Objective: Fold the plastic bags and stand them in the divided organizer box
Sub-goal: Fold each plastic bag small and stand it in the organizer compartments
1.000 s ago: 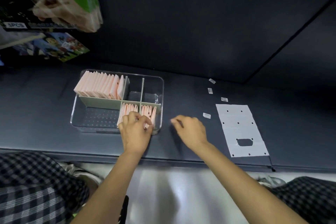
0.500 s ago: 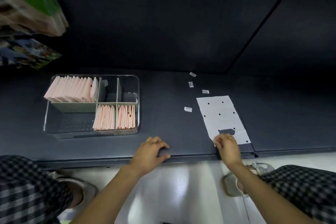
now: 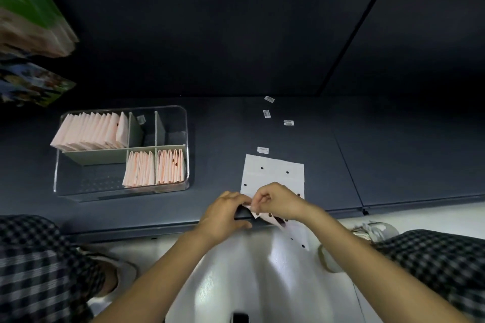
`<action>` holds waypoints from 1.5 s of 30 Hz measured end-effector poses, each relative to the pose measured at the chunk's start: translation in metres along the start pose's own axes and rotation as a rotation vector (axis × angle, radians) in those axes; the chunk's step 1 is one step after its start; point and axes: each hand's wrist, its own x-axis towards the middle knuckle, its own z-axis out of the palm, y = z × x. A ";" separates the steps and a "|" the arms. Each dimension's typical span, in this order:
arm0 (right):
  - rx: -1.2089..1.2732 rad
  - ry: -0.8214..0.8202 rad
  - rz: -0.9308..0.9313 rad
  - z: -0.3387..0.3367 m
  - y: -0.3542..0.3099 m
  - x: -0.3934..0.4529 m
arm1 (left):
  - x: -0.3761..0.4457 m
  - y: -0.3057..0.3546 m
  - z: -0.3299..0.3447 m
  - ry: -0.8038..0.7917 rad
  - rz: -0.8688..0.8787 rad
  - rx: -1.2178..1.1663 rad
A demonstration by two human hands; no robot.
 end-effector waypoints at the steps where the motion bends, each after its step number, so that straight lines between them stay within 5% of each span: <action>1: 0.034 -0.038 -0.003 0.001 -0.004 -0.001 | -0.001 -0.001 0.000 0.016 -0.022 -0.010; 5: 0.164 -0.061 0.033 -0.010 -0.008 -0.005 | -0.002 -0.007 -0.002 0.079 -0.086 -0.067; 10: 0.411 0.140 0.118 -0.045 0.012 -0.008 | -0.001 -0.010 -0.007 0.157 -0.258 -0.528; 17: 0.666 0.254 0.219 -0.032 0.053 -0.006 | 0.018 -0.014 -0.002 0.326 -0.351 -0.581; 25: 0.218 0.600 0.225 -0.007 0.063 0.020 | 0.020 -0.009 0.005 0.510 -0.522 -0.352; 28: 0.156 0.614 0.220 -0.004 0.063 0.024 | 0.008 0.001 0.005 0.597 -0.267 0.015; 33: 0.109 0.630 0.248 -0.004 0.064 0.028 | -0.011 0.009 0.034 0.288 0.168 0.316; 37: 0.108 0.637 0.259 -0.003 0.061 0.028 | -0.019 -0.010 0.052 0.012 0.061 0.514; 41: 0.106 0.626 0.267 -0.003 0.056 0.024 | -0.020 -0.021 0.048 -0.050 -0.003 0.621; 45: -0.376 0.816 0.068 0.015 0.050 0.008 | -0.021 -0.024 0.048 -0.057 -0.002 0.647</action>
